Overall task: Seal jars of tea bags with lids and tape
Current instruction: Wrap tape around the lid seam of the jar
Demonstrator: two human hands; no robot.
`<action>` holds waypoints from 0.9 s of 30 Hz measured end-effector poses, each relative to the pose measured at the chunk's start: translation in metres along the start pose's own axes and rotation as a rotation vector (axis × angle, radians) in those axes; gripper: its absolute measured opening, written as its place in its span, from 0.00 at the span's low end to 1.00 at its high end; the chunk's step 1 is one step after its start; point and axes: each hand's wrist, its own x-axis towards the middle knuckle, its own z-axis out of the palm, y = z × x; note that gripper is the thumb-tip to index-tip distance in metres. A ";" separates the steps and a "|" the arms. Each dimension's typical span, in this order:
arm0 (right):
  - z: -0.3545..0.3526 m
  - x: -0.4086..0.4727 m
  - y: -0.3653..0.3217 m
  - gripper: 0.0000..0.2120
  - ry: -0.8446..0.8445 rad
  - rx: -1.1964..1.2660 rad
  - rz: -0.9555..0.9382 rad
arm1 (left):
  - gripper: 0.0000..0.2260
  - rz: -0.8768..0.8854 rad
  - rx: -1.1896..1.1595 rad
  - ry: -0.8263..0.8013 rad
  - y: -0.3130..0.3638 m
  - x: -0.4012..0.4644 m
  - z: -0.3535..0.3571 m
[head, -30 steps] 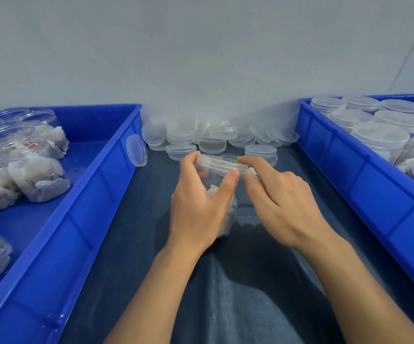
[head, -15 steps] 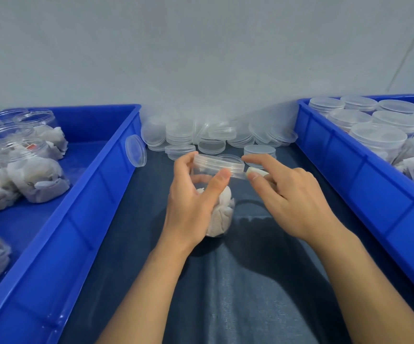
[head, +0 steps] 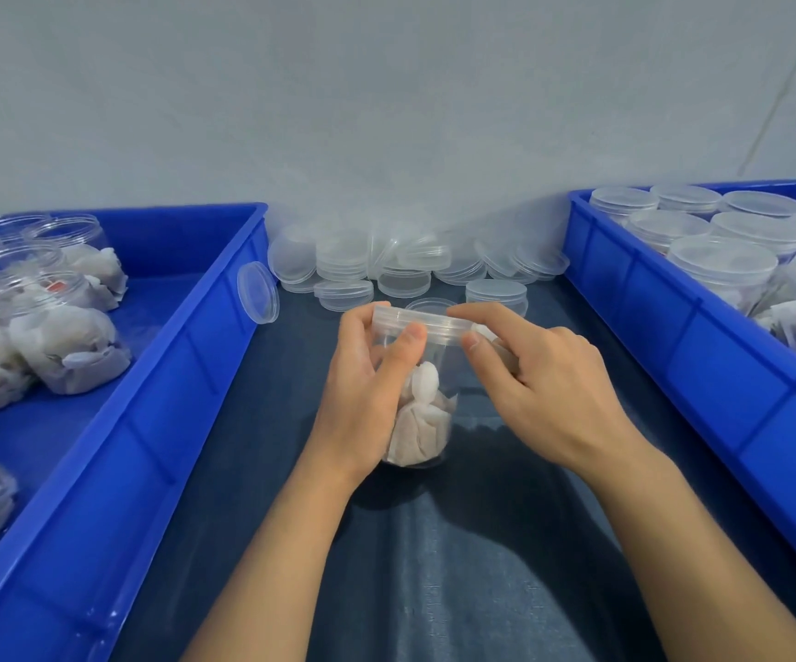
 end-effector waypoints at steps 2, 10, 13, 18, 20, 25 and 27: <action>0.001 -0.001 -0.002 0.18 0.023 -0.010 -0.005 | 0.27 0.040 0.160 0.032 0.001 -0.001 0.001; 0.006 -0.004 -0.016 0.18 0.042 -0.099 -0.014 | 0.37 0.085 0.462 0.153 0.008 -0.007 0.009; 0.004 -0.005 -0.017 0.19 0.014 -0.034 -0.054 | 0.37 0.035 0.337 0.150 0.007 -0.004 0.003; -0.005 -0.003 -0.012 0.21 0.032 -0.046 -0.061 | 0.32 -0.007 0.193 0.122 0.004 0.000 -0.003; -0.006 -0.003 -0.011 0.21 0.034 -0.072 -0.052 | 0.31 0.005 0.193 0.118 0.003 0.001 -0.005; -0.007 -0.001 -0.006 0.21 0.028 -0.055 -0.025 | 0.31 0.019 0.161 0.120 0.003 0.002 -0.007; -0.007 -0.001 -0.003 0.20 0.024 -0.027 -0.014 | 0.29 0.020 0.144 0.116 0.002 0.003 -0.007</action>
